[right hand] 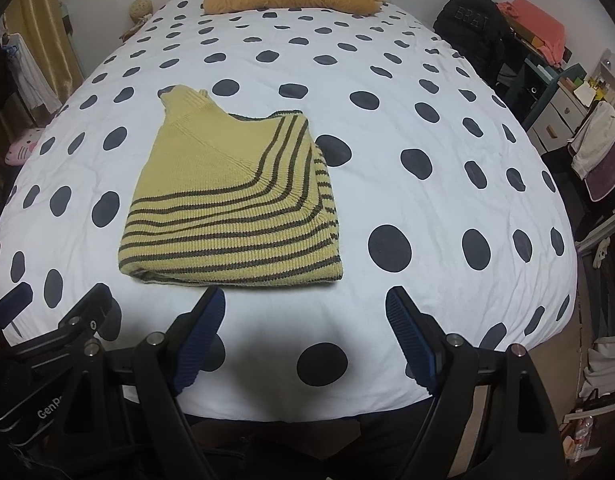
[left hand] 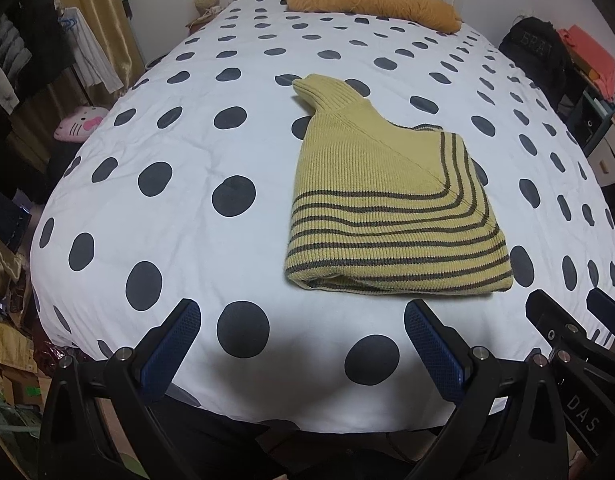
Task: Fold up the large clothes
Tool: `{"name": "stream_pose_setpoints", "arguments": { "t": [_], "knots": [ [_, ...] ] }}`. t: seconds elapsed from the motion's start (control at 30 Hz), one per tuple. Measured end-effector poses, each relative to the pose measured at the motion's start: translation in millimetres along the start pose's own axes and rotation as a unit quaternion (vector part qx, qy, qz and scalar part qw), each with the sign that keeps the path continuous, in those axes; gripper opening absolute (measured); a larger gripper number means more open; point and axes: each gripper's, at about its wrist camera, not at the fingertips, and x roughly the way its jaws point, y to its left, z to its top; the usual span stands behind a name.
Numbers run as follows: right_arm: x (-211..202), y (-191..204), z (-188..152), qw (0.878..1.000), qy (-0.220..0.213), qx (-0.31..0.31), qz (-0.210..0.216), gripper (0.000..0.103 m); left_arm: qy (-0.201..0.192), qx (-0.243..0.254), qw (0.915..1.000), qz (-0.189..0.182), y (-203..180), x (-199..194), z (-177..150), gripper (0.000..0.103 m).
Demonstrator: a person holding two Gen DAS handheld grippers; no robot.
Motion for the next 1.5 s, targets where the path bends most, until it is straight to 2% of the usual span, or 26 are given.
{"name": "stream_pose_setpoints", "arguments": {
  "t": [0.27, 1.5],
  "knots": [
    [0.0, -4.0, -0.7, 1.0, 0.0, -0.001, -0.002, 0.083, 0.004, 0.0, 1.0, -0.007, -1.9, 1.3, -3.3, 0.102],
    [4.3, -5.6, -16.8, 1.0, 0.01, 0.004, -0.008, 0.083, 0.019, -0.005, 0.9998, 0.01, -3.2, 7.1, -13.2, 0.102]
  ]
}}
